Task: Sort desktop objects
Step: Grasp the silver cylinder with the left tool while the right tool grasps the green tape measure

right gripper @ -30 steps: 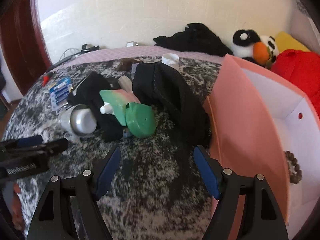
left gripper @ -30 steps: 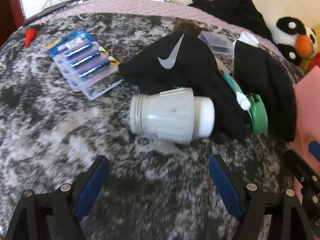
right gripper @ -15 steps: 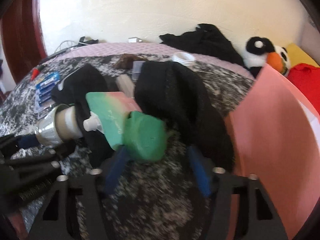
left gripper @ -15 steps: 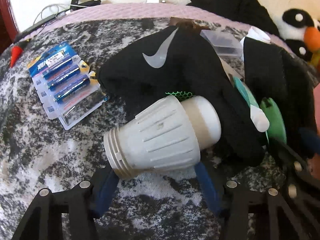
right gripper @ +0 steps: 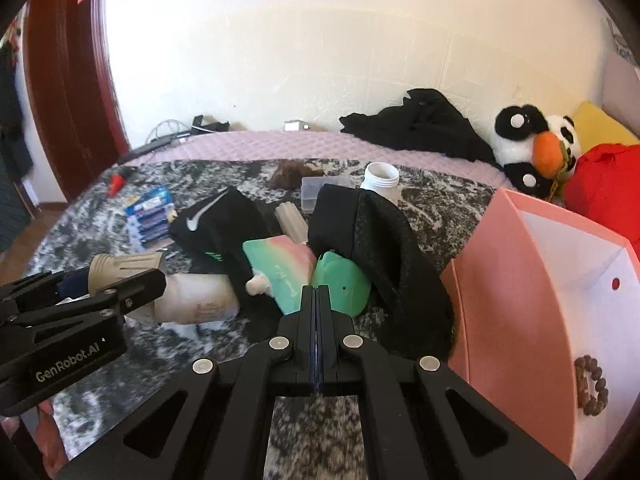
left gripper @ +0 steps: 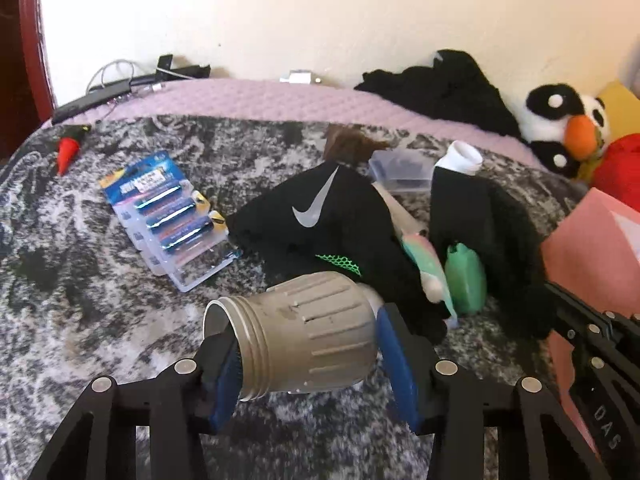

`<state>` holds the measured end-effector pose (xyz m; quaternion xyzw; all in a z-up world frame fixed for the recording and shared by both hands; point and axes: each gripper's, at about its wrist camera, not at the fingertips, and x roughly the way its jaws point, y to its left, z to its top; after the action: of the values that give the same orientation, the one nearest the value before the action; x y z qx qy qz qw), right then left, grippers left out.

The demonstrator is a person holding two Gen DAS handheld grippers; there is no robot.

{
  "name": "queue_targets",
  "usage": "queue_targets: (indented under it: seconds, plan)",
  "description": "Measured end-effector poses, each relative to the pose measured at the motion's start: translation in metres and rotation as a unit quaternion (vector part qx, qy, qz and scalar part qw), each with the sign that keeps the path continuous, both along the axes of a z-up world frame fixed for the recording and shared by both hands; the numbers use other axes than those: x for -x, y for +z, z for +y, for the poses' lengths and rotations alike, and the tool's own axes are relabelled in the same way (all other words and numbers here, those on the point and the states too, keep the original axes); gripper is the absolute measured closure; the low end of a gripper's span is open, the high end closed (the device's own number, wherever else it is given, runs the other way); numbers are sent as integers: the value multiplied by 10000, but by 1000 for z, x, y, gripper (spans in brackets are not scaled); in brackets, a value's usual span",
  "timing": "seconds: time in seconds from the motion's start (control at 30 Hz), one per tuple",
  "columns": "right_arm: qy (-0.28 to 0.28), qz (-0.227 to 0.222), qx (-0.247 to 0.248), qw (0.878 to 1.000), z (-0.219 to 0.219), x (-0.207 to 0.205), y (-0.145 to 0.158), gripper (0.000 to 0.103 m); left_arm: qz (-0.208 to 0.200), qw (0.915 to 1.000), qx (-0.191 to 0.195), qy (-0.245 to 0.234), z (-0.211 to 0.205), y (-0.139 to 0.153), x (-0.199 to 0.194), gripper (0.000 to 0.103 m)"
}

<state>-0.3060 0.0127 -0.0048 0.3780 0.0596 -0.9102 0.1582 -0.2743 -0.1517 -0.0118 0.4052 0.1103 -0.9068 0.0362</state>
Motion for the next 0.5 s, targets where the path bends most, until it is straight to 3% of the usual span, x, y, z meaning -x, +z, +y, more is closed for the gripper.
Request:
queue_targets:
  seconds: [0.27,0.5]
  plan:
    - [63,-146,515,9985,20,-29,30,103,120,9996,-83,244,-14,26,-36,50]
    - [279,58,633,9976,27,-49,43,103,238,9988,-179,386,-23,43,-64,50]
